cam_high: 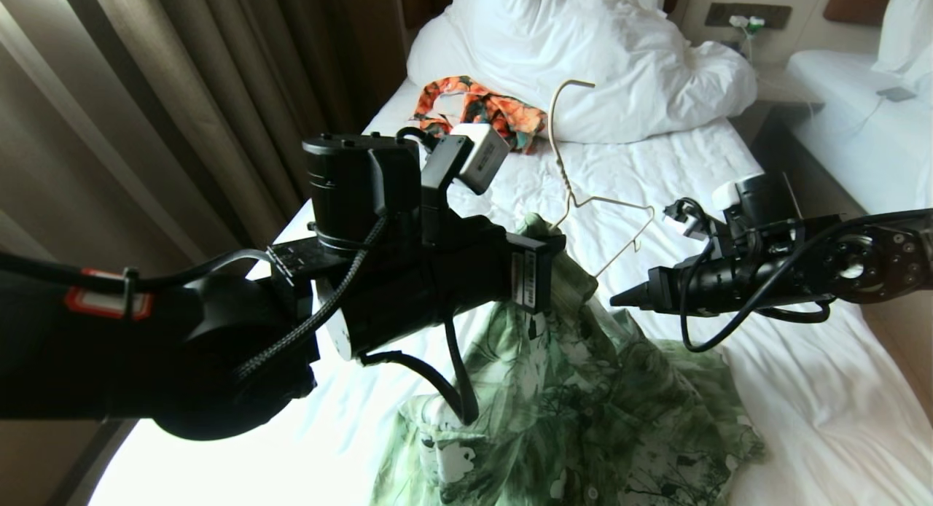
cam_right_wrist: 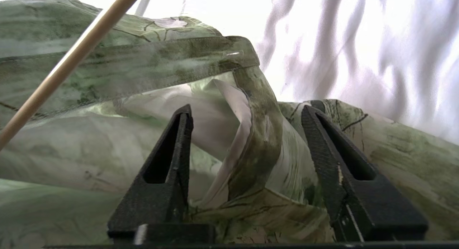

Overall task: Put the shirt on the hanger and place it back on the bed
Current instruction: Hook the other side of the shirt onto the hanger

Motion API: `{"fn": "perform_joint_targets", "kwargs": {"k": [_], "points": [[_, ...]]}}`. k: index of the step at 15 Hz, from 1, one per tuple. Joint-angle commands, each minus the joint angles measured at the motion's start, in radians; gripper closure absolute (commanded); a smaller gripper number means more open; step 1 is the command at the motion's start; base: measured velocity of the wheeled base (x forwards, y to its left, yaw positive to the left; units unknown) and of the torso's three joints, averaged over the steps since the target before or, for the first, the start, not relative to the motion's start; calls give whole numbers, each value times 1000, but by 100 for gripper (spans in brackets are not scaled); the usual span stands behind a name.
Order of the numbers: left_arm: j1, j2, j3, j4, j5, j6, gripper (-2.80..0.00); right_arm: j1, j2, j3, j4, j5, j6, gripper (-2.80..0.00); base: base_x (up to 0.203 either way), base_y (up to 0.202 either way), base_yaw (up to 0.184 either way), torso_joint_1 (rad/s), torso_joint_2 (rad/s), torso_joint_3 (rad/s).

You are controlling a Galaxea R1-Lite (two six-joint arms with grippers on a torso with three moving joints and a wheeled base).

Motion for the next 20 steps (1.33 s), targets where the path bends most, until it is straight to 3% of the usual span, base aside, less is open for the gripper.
{"fn": "perform_joint_targets", "kwargs": {"k": [1, 10, 11, 16, 20], "points": [[1, 3, 0, -4, 0, 0, 0, 20, 30, 2, -5, -14, 0, -280, 0, 0, 0, 0, 0, 0], [13, 4, -1, -4, 1, 1, 0, 23, 82, 4, -26, -65, -9, -280, 0, 0, 0, 0, 0, 0], [14, 3, -3, -4, 1, 1, 0, 26, 91, 5, -27, -89, -11, 0, 0, 0, 0, 0, 0, 0], [16, 2, -1, -4, 1, 1, 0, 26, 91, 1, -53, -93, -12, 0, 0, 0, 0, 0, 0, 0], [29, 2, 34, -5, 0, -2, 0, -27, 57, -2, -53, -92, -5, 0, 0, 0, 0, 0, 0, 0]]}}
